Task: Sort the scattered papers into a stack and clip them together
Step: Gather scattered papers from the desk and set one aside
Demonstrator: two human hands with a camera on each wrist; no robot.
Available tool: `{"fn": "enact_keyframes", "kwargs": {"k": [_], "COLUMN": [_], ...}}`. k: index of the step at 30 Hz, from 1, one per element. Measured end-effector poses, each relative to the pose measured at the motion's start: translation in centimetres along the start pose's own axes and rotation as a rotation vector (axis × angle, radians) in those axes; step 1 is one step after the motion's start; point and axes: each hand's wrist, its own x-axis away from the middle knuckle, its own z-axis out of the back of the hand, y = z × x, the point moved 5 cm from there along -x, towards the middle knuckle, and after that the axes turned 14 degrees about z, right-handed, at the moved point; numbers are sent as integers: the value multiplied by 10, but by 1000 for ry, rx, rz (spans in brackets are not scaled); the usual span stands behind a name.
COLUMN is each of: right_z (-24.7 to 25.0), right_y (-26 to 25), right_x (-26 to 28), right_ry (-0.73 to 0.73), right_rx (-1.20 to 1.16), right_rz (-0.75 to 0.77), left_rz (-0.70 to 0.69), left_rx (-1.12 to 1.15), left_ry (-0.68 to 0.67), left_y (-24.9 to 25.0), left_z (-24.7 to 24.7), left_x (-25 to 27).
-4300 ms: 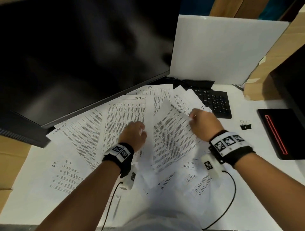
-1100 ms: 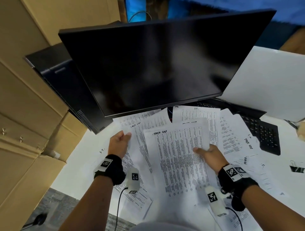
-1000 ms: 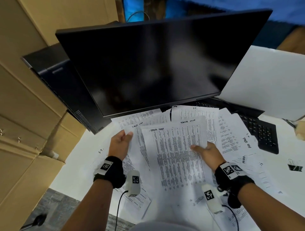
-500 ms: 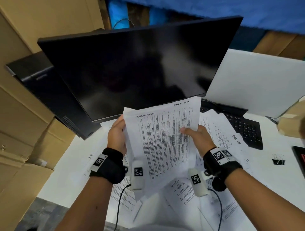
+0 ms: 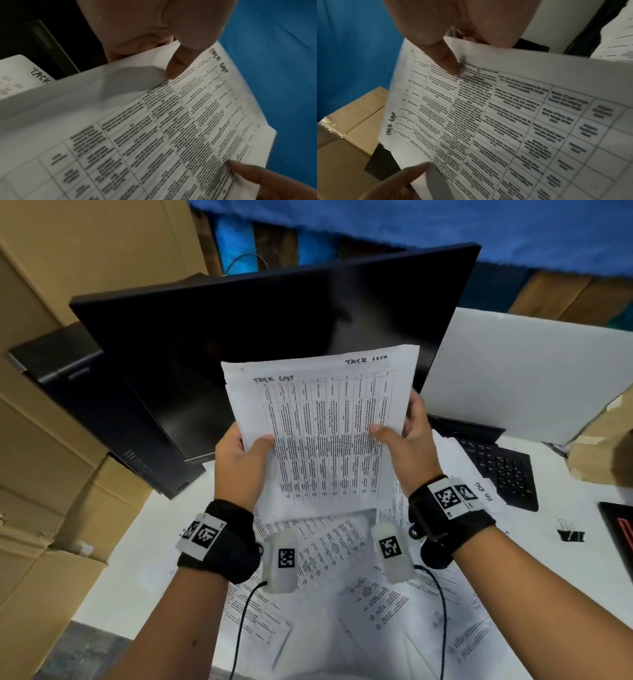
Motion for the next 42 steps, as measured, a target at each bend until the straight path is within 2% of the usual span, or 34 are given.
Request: {"fn": "enact_keyframes", "kwargs": {"k": [6,11,17,21,25,29,32,34,37,40,42], "right_z": [-6,-28,-23,-35,-37,-43,-39,-33,-4,51,96], "right_y": [-15,3,4,29,39,61,67,59,36,21,19], "right_x": [1,20,12,29,33,50,53,53,49,53,64], "right_ry": [13,-218,19,-11,-14,-71,-51,-35,88,246,334], "right_rx": [27,184,83,109,90,126,164,150,138,140,175], "right_rz": [44,-35,14,-84,-85,-173,-180,-179,-123,-67,-78], "left_rz": [-34,34,-32,17,88,151,141,128,63,8,69], "left_rx": [65,19,142,117,152,112,98,88,49,77,39], "left_ry": [-11,47,95,98,144,152,157,165,121,-17,-130], "left_y": [5,-24,-21,-39,-57,-71,-71,-66,-42,-22,-25], "left_z": [1,-1,5,4,12,12,10,9,-12,-56,-99], "left_x": [-1,8,13,19,16,22,23,25,32,46,55]}}
